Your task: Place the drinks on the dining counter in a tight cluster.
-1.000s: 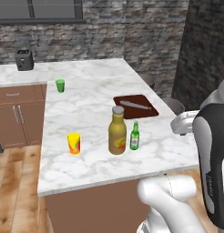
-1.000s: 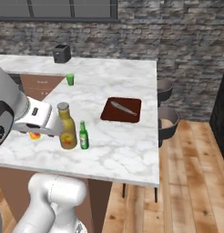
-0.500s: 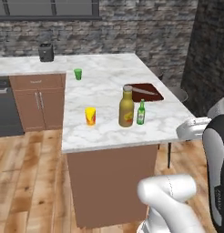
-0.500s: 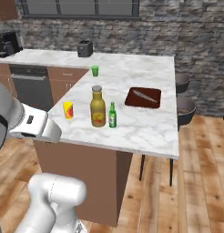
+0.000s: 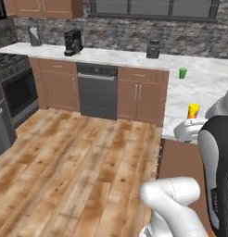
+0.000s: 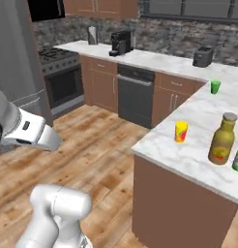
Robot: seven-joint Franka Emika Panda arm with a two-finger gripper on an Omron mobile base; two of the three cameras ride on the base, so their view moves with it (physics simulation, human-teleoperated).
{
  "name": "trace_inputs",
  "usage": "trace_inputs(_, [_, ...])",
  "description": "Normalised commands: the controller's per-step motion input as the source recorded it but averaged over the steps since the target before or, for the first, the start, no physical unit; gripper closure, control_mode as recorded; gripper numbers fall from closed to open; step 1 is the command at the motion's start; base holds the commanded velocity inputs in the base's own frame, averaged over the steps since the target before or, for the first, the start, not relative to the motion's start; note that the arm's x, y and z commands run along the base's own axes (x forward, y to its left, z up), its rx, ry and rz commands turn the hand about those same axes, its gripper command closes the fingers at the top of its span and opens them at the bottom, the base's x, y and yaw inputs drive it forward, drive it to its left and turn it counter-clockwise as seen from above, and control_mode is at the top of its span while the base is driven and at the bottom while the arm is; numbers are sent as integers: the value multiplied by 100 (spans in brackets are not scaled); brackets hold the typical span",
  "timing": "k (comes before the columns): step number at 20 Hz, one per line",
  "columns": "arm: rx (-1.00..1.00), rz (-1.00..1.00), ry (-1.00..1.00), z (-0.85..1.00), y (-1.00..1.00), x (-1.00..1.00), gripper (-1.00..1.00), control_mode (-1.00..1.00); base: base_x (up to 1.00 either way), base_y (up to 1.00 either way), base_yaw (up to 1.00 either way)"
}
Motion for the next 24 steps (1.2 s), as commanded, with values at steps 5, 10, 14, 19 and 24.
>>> trace_inputs(5, [0,0,0,0,0,0,-100,100,-28,90,86])
trace_inputs(10, [0,0,0,0,0,0,-100,100,-26,80,88])
trace_inputs(14, [0,0,0,0,0,0,-100,100,-3,79,80])
trace_inputs(19, [0,0,0,0,0,0,-100,100,61,33,53])
trace_inputs(24, [0,0,0,0,0,0,-100,100,100,-7,12])
